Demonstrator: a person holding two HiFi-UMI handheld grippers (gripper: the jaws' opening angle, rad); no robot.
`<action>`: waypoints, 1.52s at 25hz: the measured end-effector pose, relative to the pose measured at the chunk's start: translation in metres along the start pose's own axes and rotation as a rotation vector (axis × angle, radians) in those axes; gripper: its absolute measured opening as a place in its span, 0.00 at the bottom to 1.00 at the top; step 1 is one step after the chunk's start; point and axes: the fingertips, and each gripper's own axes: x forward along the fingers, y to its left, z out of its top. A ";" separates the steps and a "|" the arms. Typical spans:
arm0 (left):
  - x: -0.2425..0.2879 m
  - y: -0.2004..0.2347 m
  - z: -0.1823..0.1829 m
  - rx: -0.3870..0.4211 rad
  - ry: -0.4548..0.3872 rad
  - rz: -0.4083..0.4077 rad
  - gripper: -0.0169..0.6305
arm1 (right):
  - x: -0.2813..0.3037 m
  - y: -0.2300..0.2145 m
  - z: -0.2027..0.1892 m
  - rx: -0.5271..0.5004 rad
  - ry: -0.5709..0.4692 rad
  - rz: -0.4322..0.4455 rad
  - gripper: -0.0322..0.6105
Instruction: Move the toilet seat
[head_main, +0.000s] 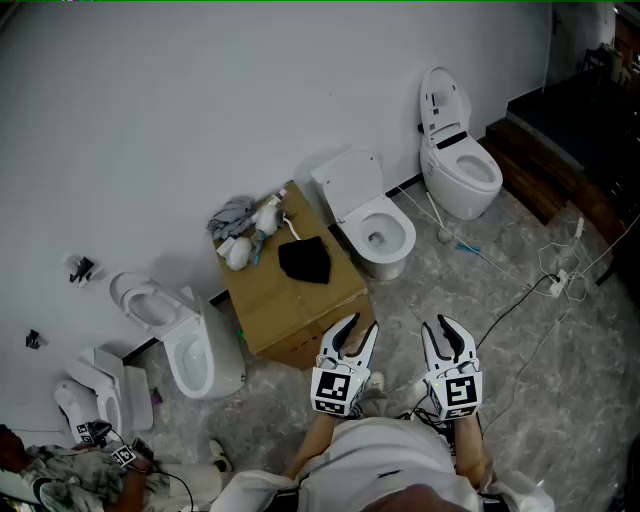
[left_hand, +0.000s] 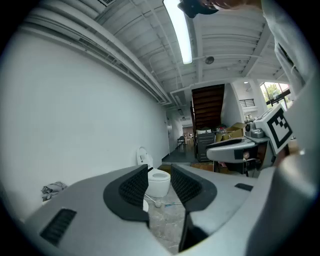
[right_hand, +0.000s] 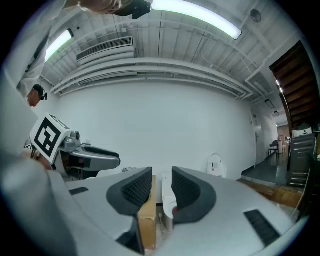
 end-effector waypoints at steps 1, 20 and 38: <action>0.000 0.001 -0.007 -0.005 0.008 -0.007 0.28 | 0.002 0.002 -0.001 0.013 -0.005 0.003 0.26; 0.085 0.112 -0.019 -0.026 -0.018 -0.062 0.27 | 0.137 -0.001 0.017 -0.017 -0.044 -0.113 0.24; 0.147 0.169 -0.030 -0.032 -0.019 -0.153 0.27 | 0.214 -0.012 0.019 -0.072 -0.031 -0.238 0.13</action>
